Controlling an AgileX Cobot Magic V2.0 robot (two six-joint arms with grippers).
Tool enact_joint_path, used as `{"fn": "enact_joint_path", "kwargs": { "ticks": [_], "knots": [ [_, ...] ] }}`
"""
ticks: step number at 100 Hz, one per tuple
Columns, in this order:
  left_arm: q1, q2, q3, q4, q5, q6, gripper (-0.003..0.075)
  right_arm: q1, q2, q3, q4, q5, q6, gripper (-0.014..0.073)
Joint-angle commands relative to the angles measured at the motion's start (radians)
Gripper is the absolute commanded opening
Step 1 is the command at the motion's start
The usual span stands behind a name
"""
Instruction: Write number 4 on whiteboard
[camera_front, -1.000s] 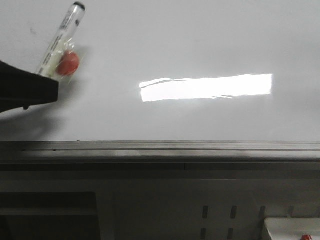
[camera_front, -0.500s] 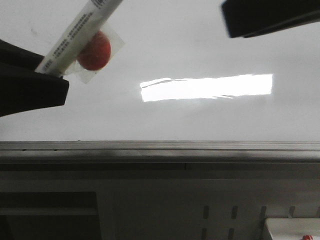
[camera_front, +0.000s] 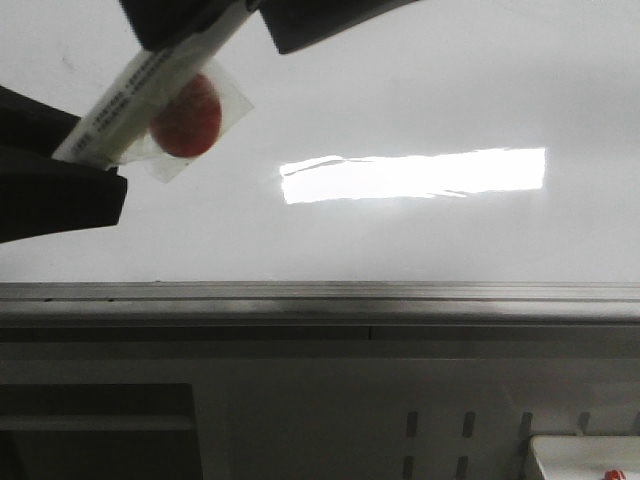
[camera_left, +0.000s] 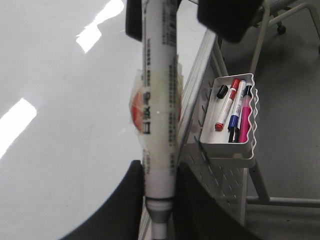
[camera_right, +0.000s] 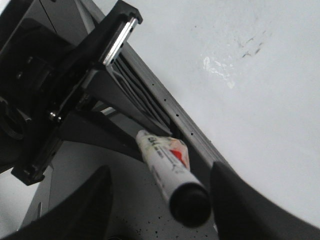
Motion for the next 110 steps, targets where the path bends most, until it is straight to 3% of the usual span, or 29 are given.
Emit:
{"fn": "enact_joint_path", "kwargs": {
  "ticks": [1, 15, 37, 47, 56, 66, 76, 96, 110],
  "knots": [
    [-0.004, -0.011, -0.03, -0.045, -0.058, 0.001, -0.002, 0.002, 0.009, -0.04, -0.013, -0.093, -0.014, 0.0374],
    [-0.004, -0.011, -0.03, -0.045, -0.073, 0.001, -0.002, 0.002, 0.031, -0.04, -0.013, -0.1, -0.014, 0.0278],
    [-0.004, -0.011, -0.03, -0.045, -0.075, 0.001, -0.002, 0.002, 0.028, -0.04, -0.013, -0.134, -0.014, -0.0072],
    [-0.004, -0.011, -0.03, -0.045, -0.075, 0.001, -0.0014, 0.002, 0.028, -0.04, -0.013, -0.133, -0.014, -0.0066],
    [-0.004, -0.011, -0.03, -0.045, -0.075, 0.001, 0.0056, 0.002, 0.028, -0.04, -0.013, -0.135, -0.014, -0.0066],
    [-0.004, -0.013, -0.03, -0.052, -0.061, 0.001, 0.0256, 0.002, 0.028, -0.04, -0.037, -0.136, -0.014, -0.0066],
    [-0.004, -0.047, -0.03, -0.157, 0.021, -0.003, 0.044, -0.002, 0.027, -0.042, -0.053, -0.136, -0.014, -0.0066],
    [-0.004, -0.208, -0.03, -0.352, 0.257, -0.003, 0.0461, -0.072, 0.025, -0.124, -0.064, -0.029, -0.014, -0.0066],
    [-0.004, -0.332, -0.03, -0.573, 0.429, -0.003, 0.0461, -0.103, 0.036, -0.198, -0.135, 0.014, -0.014, -0.0066]
  ]
}}
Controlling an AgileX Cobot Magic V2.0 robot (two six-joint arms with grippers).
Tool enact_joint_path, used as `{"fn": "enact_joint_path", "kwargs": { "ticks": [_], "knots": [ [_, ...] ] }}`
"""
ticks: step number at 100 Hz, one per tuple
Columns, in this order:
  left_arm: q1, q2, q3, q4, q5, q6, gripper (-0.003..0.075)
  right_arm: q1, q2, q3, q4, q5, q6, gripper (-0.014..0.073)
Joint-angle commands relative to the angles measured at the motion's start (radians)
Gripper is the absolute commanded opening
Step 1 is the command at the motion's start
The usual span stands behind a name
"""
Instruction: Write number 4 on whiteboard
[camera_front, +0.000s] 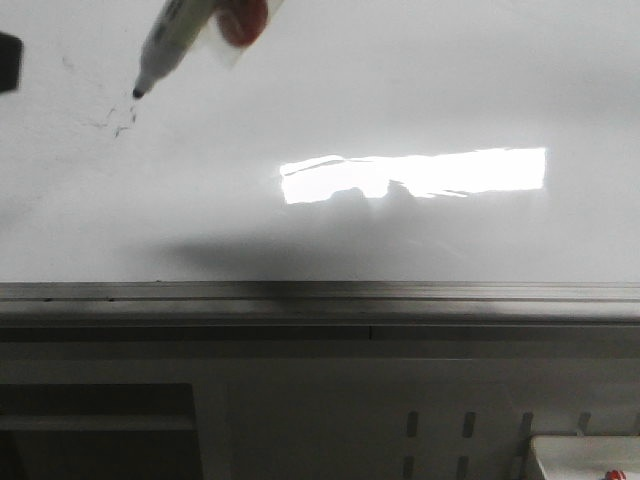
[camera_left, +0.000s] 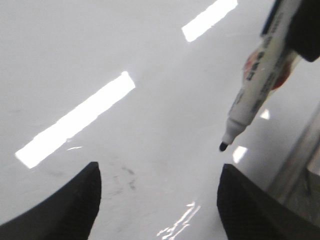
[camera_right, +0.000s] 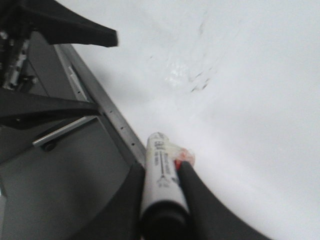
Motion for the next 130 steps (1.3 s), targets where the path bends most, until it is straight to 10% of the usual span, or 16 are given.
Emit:
{"fn": "enact_joint_path", "kwargs": {
  "ticks": [1, 51, 130],
  "knots": [
    [-0.004, -0.066, -0.03, -0.179, 0.062, -0.014, 0.0461, -0.024, -0.007, -0.082, -0.058, -0.032, -0.009, -0.0066],
    [-0.003, -0.131, -0.03, -0.259, 0.15, -0.014, 0.0388, -0.14, 0.167, -0.304, -0.198, 0.044, -0.009, -0.0066],
    [-0.003, -0.131, -0.03, -0.256, 0.15, -0.014, 0.0388, -0.094, 0.213, -0.186, -0.145, 0.071, -0.009, -0.0066]
  ]
}}
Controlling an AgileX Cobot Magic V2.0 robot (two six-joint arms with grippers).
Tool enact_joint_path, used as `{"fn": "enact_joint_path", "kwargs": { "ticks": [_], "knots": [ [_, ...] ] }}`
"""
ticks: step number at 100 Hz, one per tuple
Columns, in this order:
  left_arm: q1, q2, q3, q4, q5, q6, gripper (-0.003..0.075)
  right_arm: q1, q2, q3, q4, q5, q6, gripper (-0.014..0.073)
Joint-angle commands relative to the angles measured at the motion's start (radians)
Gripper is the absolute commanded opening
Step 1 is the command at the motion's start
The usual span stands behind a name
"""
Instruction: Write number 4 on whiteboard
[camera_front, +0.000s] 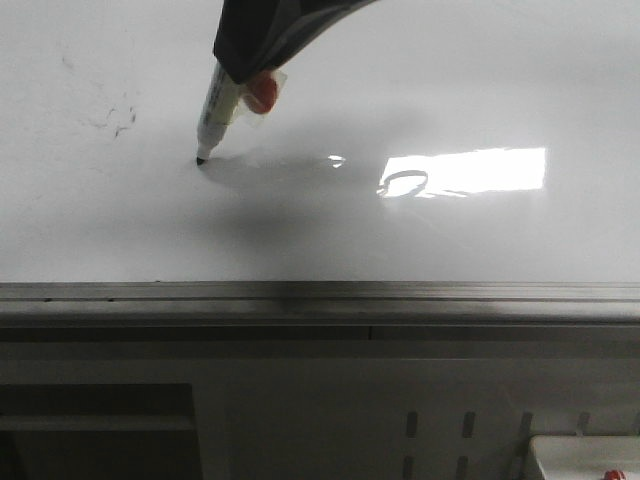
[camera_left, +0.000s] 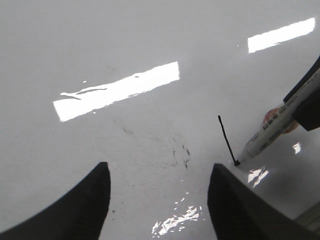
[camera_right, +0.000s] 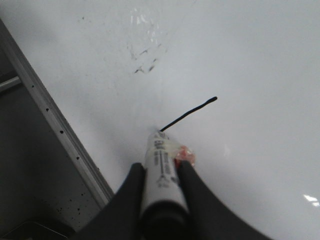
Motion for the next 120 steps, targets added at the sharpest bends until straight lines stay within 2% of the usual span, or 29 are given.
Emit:
{"fn": "enact_joint_path", "kwargs": {
  "ticks": [1, 32, 48, 65, 90, 120],
  "knots": [
    [-0.003, 0.003, -0.03, -0.014, -0.059, -0.011, 0.0388, -0.021, -0.025, -0.024, -0.014, -0.038, -0.009, -0.0066],
    [-0.003, 0.003, -0.03, -0.009, -0.059, -0.009, 0.0388, -0.102, -0.079, -0.024, -0.042, 0.131, -0.009, -0.0066],
    [-0.003, 0.003, -0.03, -0.009, -0.059, -0.009, 0.0388, -0.107, -0.098, -0.024, -0.052, 0.215, -0.009, -0.0066],
    [-0.003, 0.003, -0.03, -0.009, -0.059, -0.009, 0.0388, -0.102, -0.11, -0.03, -0.04, 0.117, -0.009, -0.0066],
    [-0.003, 0.003, -0.03, -0.009, -0.059, -0.009, 0.0388, -0.063, -0.108, -0.123, -0.042, 0.034, -0.02, -0.0066],
    [-0.003, 0.003, -0.03, -0.009, -0.06, -0.007, 0.0388, -0.084, -0.043, -0.136, -0.052, 0.034, -0.02, -0.0066]
  ]
}}
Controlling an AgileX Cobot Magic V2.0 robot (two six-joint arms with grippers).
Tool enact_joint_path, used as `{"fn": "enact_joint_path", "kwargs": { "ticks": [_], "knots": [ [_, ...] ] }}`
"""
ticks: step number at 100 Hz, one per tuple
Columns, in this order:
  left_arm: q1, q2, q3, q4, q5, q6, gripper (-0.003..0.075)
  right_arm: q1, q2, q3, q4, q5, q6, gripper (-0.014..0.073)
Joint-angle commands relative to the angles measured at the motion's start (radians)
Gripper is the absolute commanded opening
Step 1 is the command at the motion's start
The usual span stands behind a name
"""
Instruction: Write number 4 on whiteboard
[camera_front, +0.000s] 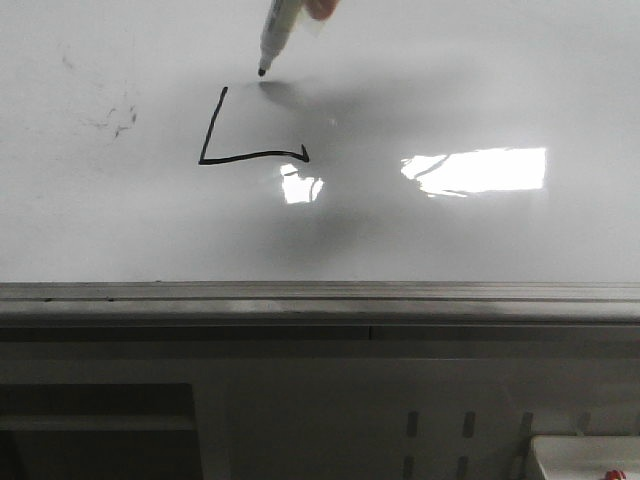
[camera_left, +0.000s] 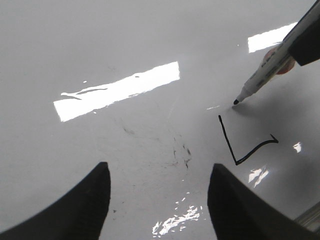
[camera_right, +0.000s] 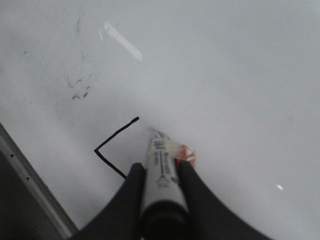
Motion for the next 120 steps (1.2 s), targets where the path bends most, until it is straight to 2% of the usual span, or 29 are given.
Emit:
{"fn": "enact_joint_path", "kwargs": {
  "ticks": [1, 32, 48, 66, 76, 84, 91, 108, 120],
  "knots": [
    [-0.003, 0.003, -0.03, -0.009, -0.061, -0.007, 0.0388, -0.005, -0.012, -0.035, -0.026, -0.064, -0.012, -0.0066],
    [-0.003, 0.003, -0.03, -0.009, -0.059, -0.007, 0.0388, 0.017, -0.004, 0.007, 0.062, 0.057, -0.012, -0.0066],
    [-0.003, 0.003, -0.03, -0.009, -0.059, -0.007, 0.0388, 0.042, -0.004, 0.083, 0.1, 0.043, -0.012, -0.0066],
    [-0.003, 0.003, -0.03, 0.001, -0.069, -0.007, 0.0388, 0.048, -0.019, 0.091, 0.105, -0.005, -0.012, -0.0066],
    [-0.012, 0.003, -0.03, 0.089, -0.171, -0.007, 0.0388, 0.086, -0.052, 0.074, 0.105, -0.01, -0.012, -0.0066],
    [-0.031, 0.018, -0.03, 0.215, -0.275, -0.007, 0.0388, 0.126, -0.066, 0.054, 0.105, 0.011, -0.012, -0.0066],
    [-0.05, 0.05, -0.03, 0.295, -0.315, -0.019, 0.0388, 0.163, -0.066, 0.033, 0.105, 0.016, -0.012, -0.0066],
    [-0.083, 0.151, -0.03, 0.308, -0.363, -0.019, 0.0388, 0.236, -0.066, 0.005, 0.102, 0.01, -0.015, -0.0066],
    [-0.087, 0.217, -0.037, 0.316, -0.421, -0.017, 0.0388, 0.252, -0.066, 0.005, 0.102, -0.014, -0.015, -0.0066]
  ]
}}
